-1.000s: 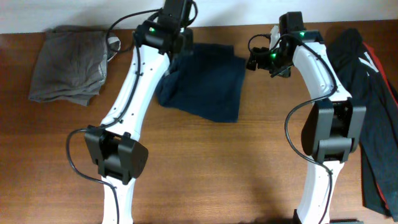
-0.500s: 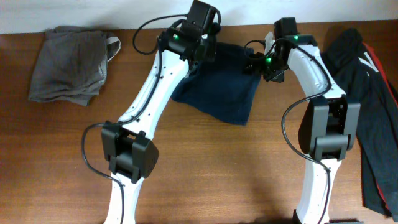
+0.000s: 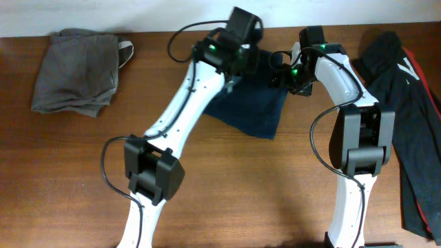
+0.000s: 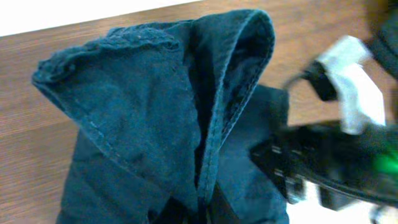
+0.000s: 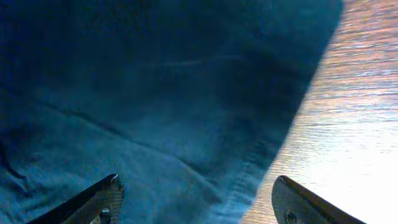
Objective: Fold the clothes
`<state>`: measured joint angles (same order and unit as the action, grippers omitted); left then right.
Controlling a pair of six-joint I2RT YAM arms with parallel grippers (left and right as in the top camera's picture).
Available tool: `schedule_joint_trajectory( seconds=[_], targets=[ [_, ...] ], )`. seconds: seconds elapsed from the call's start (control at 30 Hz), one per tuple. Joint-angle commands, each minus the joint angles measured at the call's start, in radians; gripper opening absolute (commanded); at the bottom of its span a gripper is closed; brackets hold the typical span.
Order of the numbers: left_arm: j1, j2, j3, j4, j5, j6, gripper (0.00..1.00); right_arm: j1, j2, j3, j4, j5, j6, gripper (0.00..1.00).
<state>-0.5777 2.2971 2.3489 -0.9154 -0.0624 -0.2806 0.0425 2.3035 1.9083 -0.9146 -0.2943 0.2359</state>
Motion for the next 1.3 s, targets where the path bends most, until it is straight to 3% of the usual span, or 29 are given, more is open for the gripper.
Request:
schedule_joint_trajectory(
  seconds=[0.0, 0.07, 0.17, 0.2, 0.53, 0.77, 1.03, 1.2, 1.27],
  targets=[
    [-0.047, 0.008, 0.018, 0.016, 0.022, 0.005, 0.04, -0.009, 0.009, -0.010, 0.000, 0.058, 0.009, 0.82],
    [-0.061, 0.017, 0.018, 0.018, 0.022, 0.005, 0.05, -0.018, 0.009, -0.010, 0.000, 0.085, 0.010, 0.84],
    [-0.075, 0.044, 0.018, 0.017, 0.023, 0.005, 0.29, -0.040, 0.008, -0.009, -0.001, 0.101, 0.010, 0.89],
    [-0.078, 0.048, 0.018, 0.014, 0.023, 0.005, 0.30, -0.051, 0.008, -0.006, -0.005, 0.101, 0.010, 0.91],
    [-0.087, 0.076, 0.016, 0.009, 0.101, 0.026, 0.30, -0.193, -0.001, 0.159, -0.157, 0.105, 0.008, 0.98],
    [-0.087, 0.063, 0.016, -0.005, 0.101, 0.085, 0.45, -0.250, -0.005, 0.369, -0.360, 0.080, -0.019, 0.99],
    [-0.026, -0.037, 0.020, -0.026, -0.031, 0.145, 0.61, -0.194, -0.004, 0.386, -0.431, -0.154, -0.087, 0.99],
    [0.100, -0.037, 0.019, -0.089, -0.030, 0.156, 0.60, -0.103, -0.004, 0.384, -0.440, -0.161, -0.113, 0.98],
    [0.146, -0.019, 0.019, -0.107, 0.009, 0.196, 0.54, -0.068, -0.004, 0.380, -0.439, -0.142, -0.112, 0.86]
  ],
)
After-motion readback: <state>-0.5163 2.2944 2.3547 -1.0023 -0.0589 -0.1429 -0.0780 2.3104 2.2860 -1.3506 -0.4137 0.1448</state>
